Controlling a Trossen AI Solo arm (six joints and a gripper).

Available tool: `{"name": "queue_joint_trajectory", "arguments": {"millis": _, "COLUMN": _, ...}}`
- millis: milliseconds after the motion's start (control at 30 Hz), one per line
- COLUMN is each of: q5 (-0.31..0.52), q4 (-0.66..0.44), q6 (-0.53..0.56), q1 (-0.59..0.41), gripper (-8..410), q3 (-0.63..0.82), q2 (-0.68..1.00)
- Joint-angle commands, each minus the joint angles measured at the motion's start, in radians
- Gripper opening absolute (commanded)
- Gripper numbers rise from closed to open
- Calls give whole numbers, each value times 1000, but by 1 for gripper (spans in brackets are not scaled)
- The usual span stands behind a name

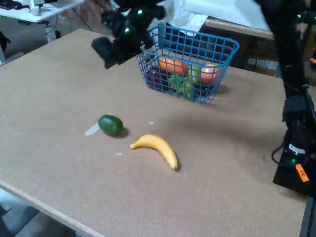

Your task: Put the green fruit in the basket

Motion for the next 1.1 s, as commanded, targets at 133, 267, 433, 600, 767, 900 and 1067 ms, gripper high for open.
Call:
{"name": "queue_joint_trajectory", "arguments": {"millis": 133, "q5": -12, "q4": -89, "q6": 23, "q1": 24, "gripper": 241, "q3": 222, "q2": 195}}
{"name": "queue_joint_trajectory", "arguments": {"millis": 267, "q5": -12, "q4": -88, "q6": 22, "q1": 29, "gripper": 303, "q3": 270, "q2": 257}}
{"name": "queue_joint_trajectory", "arguments": {"millis": 433, "q5": -10, "q4": -88, "q6": 16, "q1": 32, "gripper": 377, "q3": 273, "q2": 307}}
{"name": "queue_joint_trajectory", "arguments": {"millis": 600, "q5": -10, "q4": -113, "q6": 18, "q1": 32, "gripper": 397, "q3": 273, "q2": 348}}
{"name": "queue_joint_trajectory", "arguments": {"millis": 767, "q5": -27, "q4": -147, "q6": 30, "q1": 33, "gripper": 397, "q3": 273, "q2": 386}}
{"name": "queue_joint_trajectory", "arguments": {"millis": 900, "q5": -38, "q4": -175, "q6": 40, "q1": 39, "gripper": 397, "q3": 273, "q2": 404}}
{"name": "queue_joint_trajectory", "arguments": {"millis": 1067, "q5": -37, "q4": -174, "q6": 42, "q1": 52, "gripper": 397, "q3": 256, "q2": 404}}
